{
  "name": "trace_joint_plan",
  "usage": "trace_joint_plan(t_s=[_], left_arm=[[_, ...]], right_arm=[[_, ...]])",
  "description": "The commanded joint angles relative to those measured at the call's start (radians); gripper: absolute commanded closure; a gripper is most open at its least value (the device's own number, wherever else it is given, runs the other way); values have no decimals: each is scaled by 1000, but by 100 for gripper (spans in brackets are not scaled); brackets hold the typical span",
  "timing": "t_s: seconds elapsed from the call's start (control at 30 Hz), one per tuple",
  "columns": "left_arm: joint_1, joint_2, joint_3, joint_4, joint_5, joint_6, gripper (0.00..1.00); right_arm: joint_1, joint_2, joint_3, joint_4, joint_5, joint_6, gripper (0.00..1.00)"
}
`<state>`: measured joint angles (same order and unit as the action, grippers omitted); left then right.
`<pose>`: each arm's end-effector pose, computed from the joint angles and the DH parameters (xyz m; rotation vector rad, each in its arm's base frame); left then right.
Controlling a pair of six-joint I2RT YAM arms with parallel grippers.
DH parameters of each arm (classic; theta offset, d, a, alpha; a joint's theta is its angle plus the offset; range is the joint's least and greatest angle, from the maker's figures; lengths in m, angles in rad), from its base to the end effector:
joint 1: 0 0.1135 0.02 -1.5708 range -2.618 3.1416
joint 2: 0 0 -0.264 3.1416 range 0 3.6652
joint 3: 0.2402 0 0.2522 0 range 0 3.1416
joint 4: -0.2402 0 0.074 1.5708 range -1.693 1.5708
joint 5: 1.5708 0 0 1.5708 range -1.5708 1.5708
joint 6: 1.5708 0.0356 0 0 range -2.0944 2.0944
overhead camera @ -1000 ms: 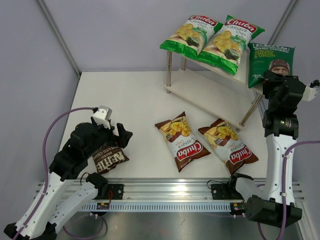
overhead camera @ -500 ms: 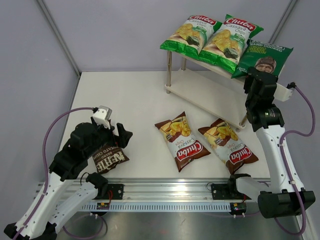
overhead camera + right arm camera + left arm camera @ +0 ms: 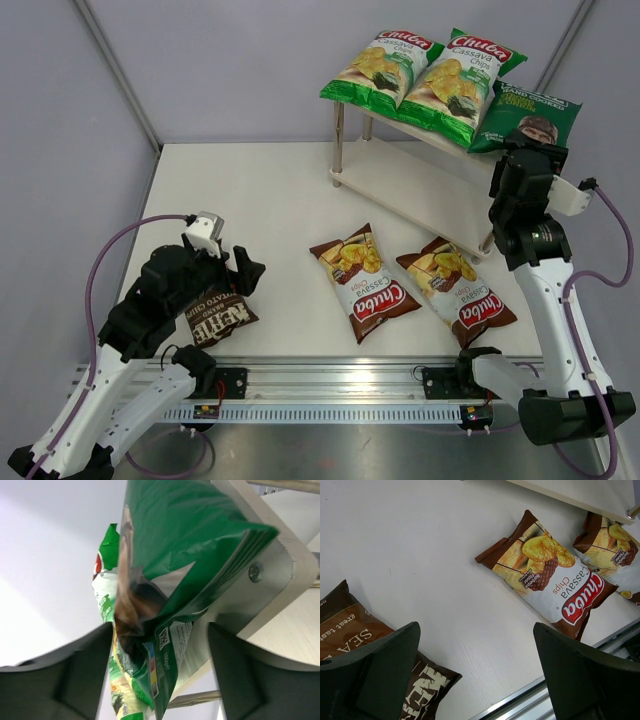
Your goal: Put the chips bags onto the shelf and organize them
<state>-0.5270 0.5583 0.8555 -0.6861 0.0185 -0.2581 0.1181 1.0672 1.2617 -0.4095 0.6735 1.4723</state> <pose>0.0983 -0.0580 0.3409 0.2801 1.9782 -0.5299 0.2219 0.0040 0.4292 1.4433 1.0280 0.5625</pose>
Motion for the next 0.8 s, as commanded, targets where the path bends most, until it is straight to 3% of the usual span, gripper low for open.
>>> trace_joint_plan(t_s=[0.0,0.1,0.27,0.4,0.5,0.67,0.77], left_arm=[[7,8,-6,45,-9,19,1],[13,12,-7,45,-8,17,1],[16,25,-7,43,-6,14,1],[16,35,-3,45,-15,-15,1],[16,61,11,37,-64,-62,1],[16,123,46,0,-146,-229,1],[16,141,21,31,-105,-328,1]], right_arm=[[6,-61,28,-54,71,-79,11],[5,-94,22,-45,38,-133,0],[5,-141,22,-18,-27,-259,0],[5,-237,5,-3,-104,-458,1],[5,-332,-48,-14,-256,-611,1],[6,-443,-103,-185,-483,-822,0],[6,-548,-151,-227,-638,-932,0]])
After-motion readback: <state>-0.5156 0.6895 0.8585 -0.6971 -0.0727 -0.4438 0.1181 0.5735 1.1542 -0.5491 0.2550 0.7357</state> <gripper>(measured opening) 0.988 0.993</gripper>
